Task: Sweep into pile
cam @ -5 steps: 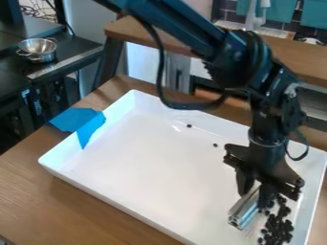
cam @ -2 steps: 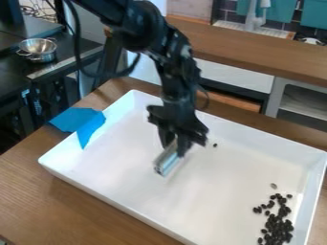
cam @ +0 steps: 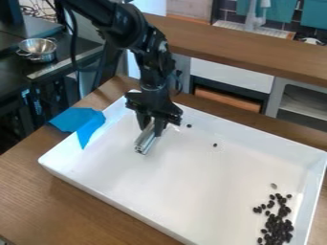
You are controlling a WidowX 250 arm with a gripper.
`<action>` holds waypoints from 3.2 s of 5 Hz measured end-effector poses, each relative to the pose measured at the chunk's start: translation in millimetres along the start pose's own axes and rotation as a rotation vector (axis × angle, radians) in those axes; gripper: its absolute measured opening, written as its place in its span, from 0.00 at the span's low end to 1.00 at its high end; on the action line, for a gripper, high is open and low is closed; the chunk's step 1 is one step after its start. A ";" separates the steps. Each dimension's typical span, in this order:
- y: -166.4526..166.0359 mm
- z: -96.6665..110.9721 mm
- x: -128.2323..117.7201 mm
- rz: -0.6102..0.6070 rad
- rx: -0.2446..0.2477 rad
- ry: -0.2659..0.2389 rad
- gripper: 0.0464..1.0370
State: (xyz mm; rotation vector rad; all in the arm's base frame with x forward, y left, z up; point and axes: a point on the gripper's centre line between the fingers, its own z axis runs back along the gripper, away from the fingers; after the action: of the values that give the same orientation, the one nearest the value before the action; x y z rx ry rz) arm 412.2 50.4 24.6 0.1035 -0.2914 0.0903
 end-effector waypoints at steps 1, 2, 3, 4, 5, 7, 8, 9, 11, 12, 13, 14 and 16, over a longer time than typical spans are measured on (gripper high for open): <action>4.3 -16.0 4.5 0.029 0.044 0.012 0.32; -0.2 -19.0 4.5 0.027 0.062 0.017 0.32; -14.7 -20.4 1.4 0.000 0.063 0.035 0.32; -25.7 -19.0 -3.0 0.007 0.053 0.061 0.32; -42.1 -16.9 -4.9 -0.004 0.045 0.066 0.32; -71.5 -14.0 -3.0 -0.011 0.027 0.071 0.32; -93.2 -11.2 -6.3 -0.040 0.009 0.068 0.32; -106.8 -11.3 -14.7 -0.074 -0.002 0.076 0.32; -142.5 -2.3 -37.4 -0.205 -0.099 0.051 0.32; -152.1 0.6 -41.9 -0.256 -0.151 0.042 0.32; -169.9 5.1 -51.0 -0.349 -0.211 0.045 0.32; -184.8 9.5 -58.5 -0.403 -0.248 0.057 0.32; -212.2 26.3 -81.2 -0.455 -0.293 0.120 0.32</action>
State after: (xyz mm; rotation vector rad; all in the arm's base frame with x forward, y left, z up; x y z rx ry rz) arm 349.4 -168.8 7.2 -0.1279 -0.1532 -0.3963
